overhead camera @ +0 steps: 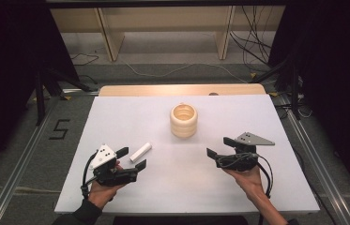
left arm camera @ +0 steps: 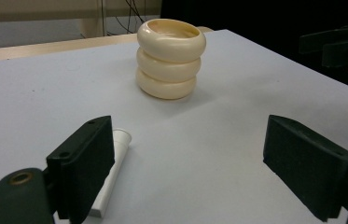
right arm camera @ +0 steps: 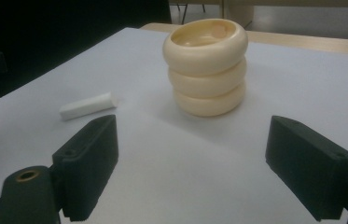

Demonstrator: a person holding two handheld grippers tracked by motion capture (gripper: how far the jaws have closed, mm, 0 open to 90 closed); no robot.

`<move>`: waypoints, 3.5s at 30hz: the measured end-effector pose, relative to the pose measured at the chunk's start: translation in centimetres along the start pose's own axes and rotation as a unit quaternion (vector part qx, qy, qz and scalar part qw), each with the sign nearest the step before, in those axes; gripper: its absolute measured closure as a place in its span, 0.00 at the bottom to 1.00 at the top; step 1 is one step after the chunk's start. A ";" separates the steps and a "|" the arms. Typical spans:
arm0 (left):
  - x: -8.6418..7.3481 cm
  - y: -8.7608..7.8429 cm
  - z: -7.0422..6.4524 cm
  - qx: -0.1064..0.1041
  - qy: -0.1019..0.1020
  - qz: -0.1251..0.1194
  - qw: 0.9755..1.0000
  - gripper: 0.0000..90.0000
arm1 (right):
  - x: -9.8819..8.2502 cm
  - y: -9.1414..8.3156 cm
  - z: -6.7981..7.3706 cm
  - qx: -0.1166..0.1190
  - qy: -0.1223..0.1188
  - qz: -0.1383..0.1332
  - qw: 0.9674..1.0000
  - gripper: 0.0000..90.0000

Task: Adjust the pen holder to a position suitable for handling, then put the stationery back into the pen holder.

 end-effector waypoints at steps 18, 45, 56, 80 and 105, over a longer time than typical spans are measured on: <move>-0.5 0.7 0.8 0.011 -0.004 0.020 1.000 0.17 | -1.7 -1.9 -0.7 -0.013 0.006 0.012 1.000 0.19; -2.2 5.5 4.4 0.025 0.046 0.253 0.966 0.17 | -2.3 -2.4 -0.1 -0.008 0.000 0.022 1.000 0.19; -3.8 7.0 4.8 0.019 0.061 0.344 0.937 0.19 | -2.6 -2.4 0.3 -0.001 -0.004 0.026 1.000 0.19; -5.6 8.8 6.6 0.009 0.095 0.423 0.901 0.46 | -2.9 -2.1 0.4 0.001 -0.006 0.035 0.999 0.20; -6.5 9.3 6.9 -0.001 0.092 0.444 0.891 0.76 | -3.0 -1.9 0.3 0.000 -0.012 0.037 0.999 0.21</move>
Point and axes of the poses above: each handheld gripper's, and its own axes: y roughly forward along the jaws, x roughly out of its top, z roughly to its left, the point moved 10 cm from there along y, roughly forward along the jaws, and after that the axes turned 10 degrees about -z, right-handed, at the moved point
